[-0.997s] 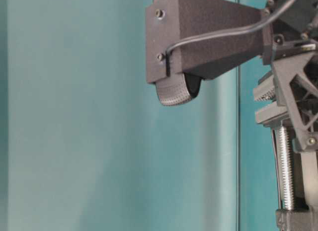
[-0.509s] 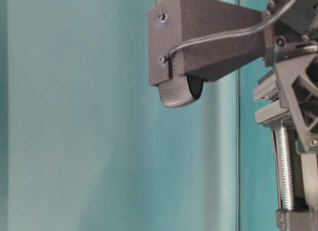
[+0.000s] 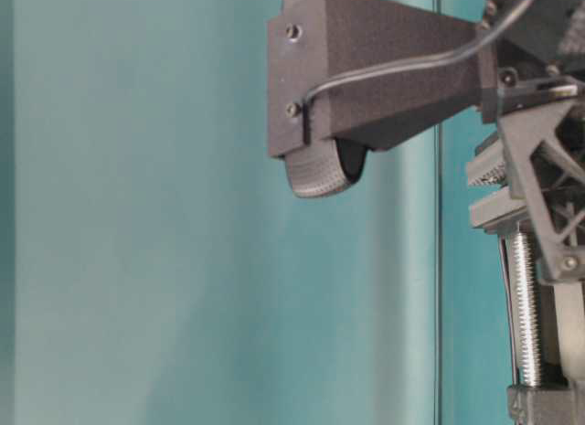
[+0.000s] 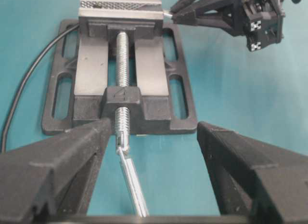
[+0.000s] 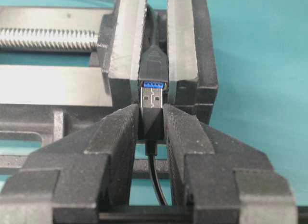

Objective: Insert the USB cable into the fixed female connector.
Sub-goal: 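Align the plug with the port and push it in with the right gripper, then press the plug fully into the port with the right gripper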

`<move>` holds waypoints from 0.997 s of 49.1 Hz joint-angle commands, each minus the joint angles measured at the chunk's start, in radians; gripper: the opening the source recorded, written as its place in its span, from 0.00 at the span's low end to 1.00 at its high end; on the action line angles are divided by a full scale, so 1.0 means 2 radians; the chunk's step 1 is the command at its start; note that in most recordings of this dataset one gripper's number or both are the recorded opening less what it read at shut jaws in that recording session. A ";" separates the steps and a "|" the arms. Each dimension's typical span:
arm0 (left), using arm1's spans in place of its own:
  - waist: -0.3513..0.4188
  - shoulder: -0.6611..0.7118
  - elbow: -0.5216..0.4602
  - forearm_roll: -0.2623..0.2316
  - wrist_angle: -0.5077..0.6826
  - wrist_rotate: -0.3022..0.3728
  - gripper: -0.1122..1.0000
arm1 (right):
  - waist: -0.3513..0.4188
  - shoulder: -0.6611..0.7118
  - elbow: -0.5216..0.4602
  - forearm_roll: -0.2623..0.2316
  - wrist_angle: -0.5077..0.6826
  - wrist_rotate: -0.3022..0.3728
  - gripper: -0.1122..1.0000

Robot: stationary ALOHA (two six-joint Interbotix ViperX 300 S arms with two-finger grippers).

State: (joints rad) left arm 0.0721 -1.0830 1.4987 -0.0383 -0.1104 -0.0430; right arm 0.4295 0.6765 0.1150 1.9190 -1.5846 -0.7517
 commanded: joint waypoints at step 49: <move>-0.001 0.002 -0.011 0.001 -0.005 0.008 0.90 | -0.044 -0.025 -0.003 -0.014 -0.001 0.001 0.28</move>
State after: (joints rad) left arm 0.0721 -1.0830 1.4972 -0.0383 -0.1104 -0.0430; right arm 0.3988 0.6642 0.1150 1.9113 -1.5815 -0.7517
